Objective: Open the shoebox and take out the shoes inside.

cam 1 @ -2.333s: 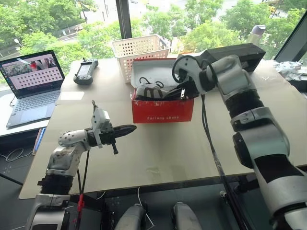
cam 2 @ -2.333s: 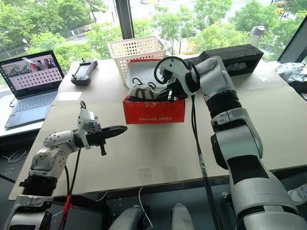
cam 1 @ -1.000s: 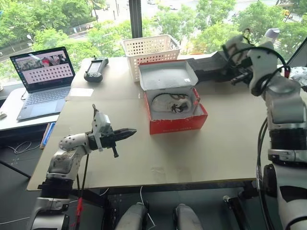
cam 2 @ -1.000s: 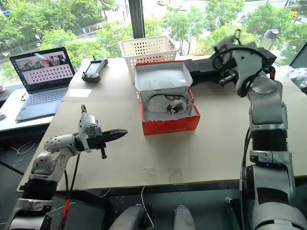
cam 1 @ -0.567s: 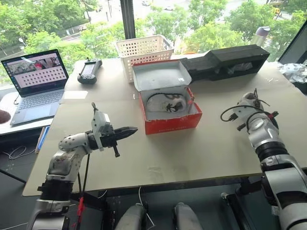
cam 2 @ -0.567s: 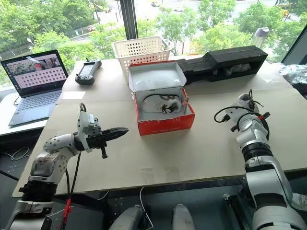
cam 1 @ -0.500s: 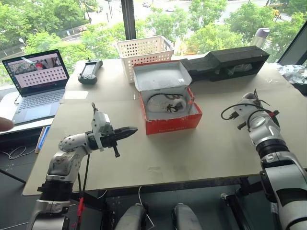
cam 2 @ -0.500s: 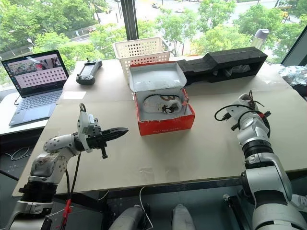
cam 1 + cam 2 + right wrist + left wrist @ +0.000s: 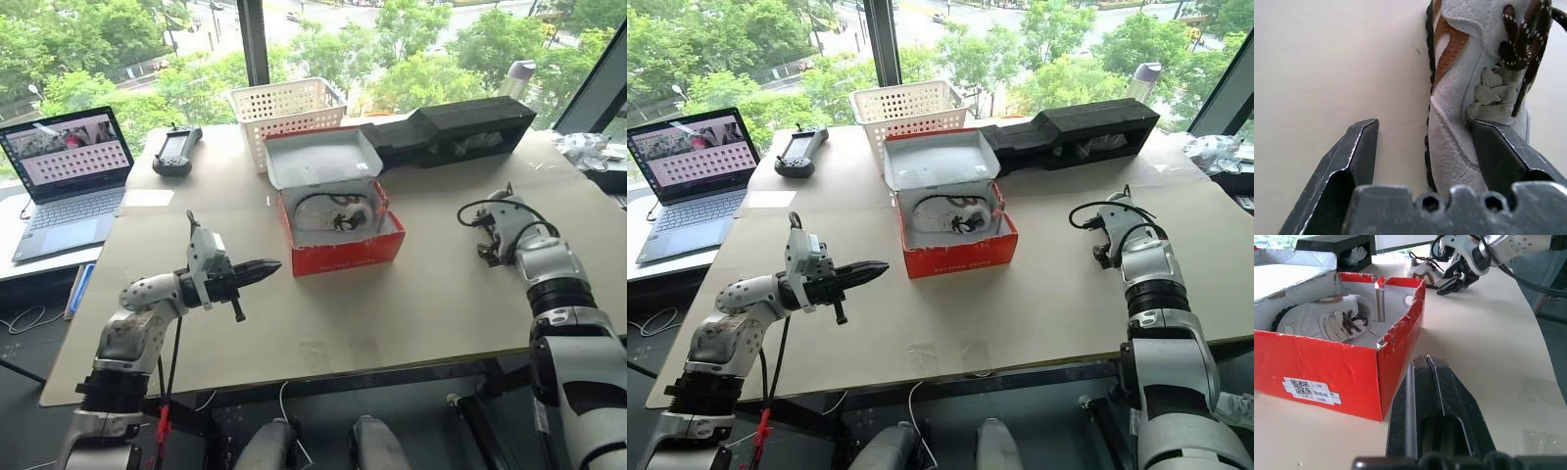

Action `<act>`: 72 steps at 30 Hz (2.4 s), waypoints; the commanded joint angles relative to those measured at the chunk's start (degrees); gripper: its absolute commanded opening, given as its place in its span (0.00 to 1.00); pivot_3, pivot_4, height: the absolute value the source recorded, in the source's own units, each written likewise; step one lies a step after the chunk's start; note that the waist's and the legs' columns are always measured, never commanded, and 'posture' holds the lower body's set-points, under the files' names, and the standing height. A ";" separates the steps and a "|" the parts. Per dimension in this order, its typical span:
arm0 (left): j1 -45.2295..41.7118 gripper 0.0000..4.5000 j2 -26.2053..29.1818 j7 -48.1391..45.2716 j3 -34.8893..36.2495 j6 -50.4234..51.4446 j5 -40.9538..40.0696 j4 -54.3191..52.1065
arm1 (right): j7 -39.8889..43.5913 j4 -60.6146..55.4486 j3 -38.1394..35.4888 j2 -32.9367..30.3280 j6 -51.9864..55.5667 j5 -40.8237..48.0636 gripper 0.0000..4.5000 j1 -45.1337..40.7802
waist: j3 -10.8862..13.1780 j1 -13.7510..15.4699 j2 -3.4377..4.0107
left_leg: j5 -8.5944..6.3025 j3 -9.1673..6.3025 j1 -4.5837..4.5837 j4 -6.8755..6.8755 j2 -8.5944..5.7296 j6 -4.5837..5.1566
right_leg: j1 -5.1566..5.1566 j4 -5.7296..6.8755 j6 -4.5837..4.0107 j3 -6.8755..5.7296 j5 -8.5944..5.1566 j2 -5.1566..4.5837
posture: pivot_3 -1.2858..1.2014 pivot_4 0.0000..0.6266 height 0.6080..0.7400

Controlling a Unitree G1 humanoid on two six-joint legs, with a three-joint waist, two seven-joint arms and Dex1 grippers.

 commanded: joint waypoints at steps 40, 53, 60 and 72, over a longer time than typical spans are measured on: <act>1.32 0.00 1.05 1.03 2.23 -1.16 -0.20 -1.60 | 3.42 10.62 32.29 23.46 -22.73 -14.69 0.78 -16.32 | 0.11 1.06 0.25 | 0.02 -0.01 -0.26 -0.01 -0.05 -0.14 | -0.69 0.07 -0.49 0.11 0.48 0.38 | 0.52 0.24 0.99; 0.93 0.00 1.20 0.55 1.80 -1.21 0.02 -0.93 | 3.53 10.49 30.75 24.23 -23.31 -16.10 0.04 -15.57 | 0.11 0.24 0.26 | 0.00 -0.01 -0.22 -0.06 -0.01 -0.17 | -0.70 0.07 -0.51 0.17 0.49 0.44 | 0.52 0.24 0.99; 0.84 0.00 1.23 0.45 1.60 -1.09 0.13 -0.89 | 3.79 6.26 29.15 23.62 -22.46 -15.93 0.04 -16.17 | 0.11 0.17 0.26 | 0.00 -0.01 -0.22 -0.07 -0.02 -0.18 | -0.71 0.07 -0.51 0.18 0.49 0.44 | 0.52 0.24 0.99; 0.59 0.00 1.04 0.33 1.18 -1.34 0.43 -0.32 | 19.82 -27.69 22.24 16.23 -6.98 -10.72 0.04 -12.02 | 0.12 0.37 0.27 | 0.01 -0.01 -0.25 -0.29 0.00 -0.19 | -0.70 0.07 -0.51 0.21 0.49 0.43 | 0.52 0.24 0.99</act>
